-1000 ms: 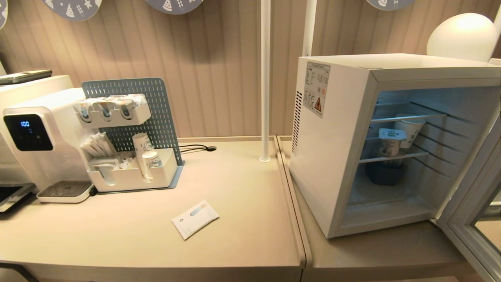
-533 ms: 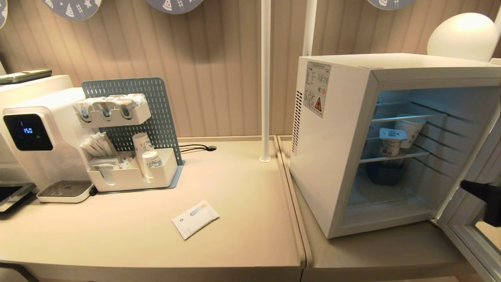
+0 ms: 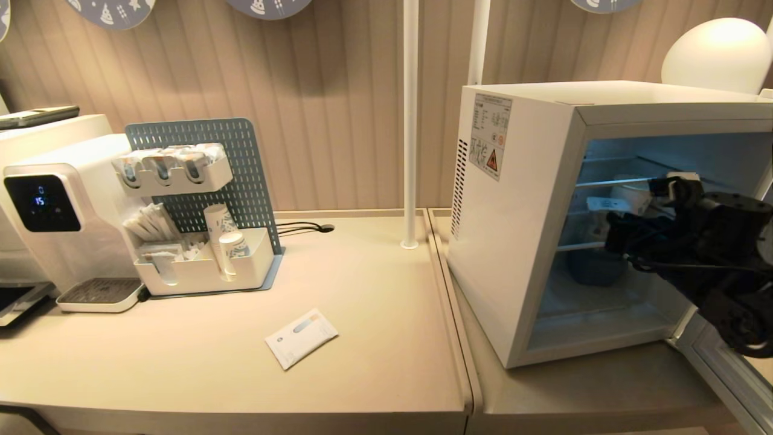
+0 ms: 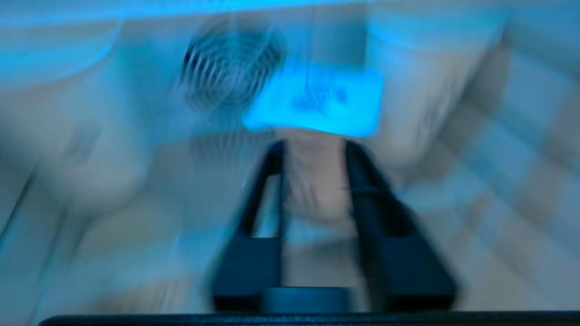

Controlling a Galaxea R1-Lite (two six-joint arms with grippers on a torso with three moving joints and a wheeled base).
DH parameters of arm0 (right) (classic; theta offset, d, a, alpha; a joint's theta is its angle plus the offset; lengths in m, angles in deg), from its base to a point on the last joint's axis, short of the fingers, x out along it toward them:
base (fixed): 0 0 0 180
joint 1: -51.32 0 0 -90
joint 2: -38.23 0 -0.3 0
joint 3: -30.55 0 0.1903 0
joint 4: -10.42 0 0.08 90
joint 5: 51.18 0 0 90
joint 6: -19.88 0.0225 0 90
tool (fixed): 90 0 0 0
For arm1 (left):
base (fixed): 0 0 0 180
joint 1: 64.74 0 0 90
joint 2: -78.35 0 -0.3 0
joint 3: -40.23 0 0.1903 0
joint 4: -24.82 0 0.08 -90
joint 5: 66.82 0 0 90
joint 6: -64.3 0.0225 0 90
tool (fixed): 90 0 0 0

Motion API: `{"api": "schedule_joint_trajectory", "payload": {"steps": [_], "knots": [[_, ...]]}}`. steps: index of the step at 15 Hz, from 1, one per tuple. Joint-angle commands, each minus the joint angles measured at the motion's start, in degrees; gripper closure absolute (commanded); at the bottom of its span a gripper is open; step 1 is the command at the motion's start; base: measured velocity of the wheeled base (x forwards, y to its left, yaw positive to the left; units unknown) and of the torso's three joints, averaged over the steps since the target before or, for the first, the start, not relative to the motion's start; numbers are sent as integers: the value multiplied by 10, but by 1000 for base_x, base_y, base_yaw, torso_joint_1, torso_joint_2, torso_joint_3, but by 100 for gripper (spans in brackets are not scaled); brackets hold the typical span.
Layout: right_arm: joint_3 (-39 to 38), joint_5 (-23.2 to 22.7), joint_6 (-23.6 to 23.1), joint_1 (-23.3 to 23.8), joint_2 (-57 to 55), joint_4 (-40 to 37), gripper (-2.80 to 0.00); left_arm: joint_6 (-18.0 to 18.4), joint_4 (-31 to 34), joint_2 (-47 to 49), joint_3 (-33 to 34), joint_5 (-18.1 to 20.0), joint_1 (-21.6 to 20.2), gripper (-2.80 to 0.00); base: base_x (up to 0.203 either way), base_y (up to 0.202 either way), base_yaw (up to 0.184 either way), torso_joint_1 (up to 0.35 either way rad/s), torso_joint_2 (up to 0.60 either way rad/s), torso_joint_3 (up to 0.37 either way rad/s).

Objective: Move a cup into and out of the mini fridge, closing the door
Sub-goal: Take the yoghurt out of the freezer

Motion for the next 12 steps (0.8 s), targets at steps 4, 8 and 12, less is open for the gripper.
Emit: {"api": "schedule_joint_trajectory", "payload": {"steps": [4,8,12], "knots": [[95,19,-6,8,-76,-33,-280,0,0,0,1,0,0,0,0,0,0,0,0,0],[92,18,-6,11,-94,-27,-280,0,0,0,1,0,0,0,0,0,0,0,0,0],[126,16,-6,12,-117,-31,-280,-1,0,0,1,-1,0,0,0,0,0,0,0,0]]}}
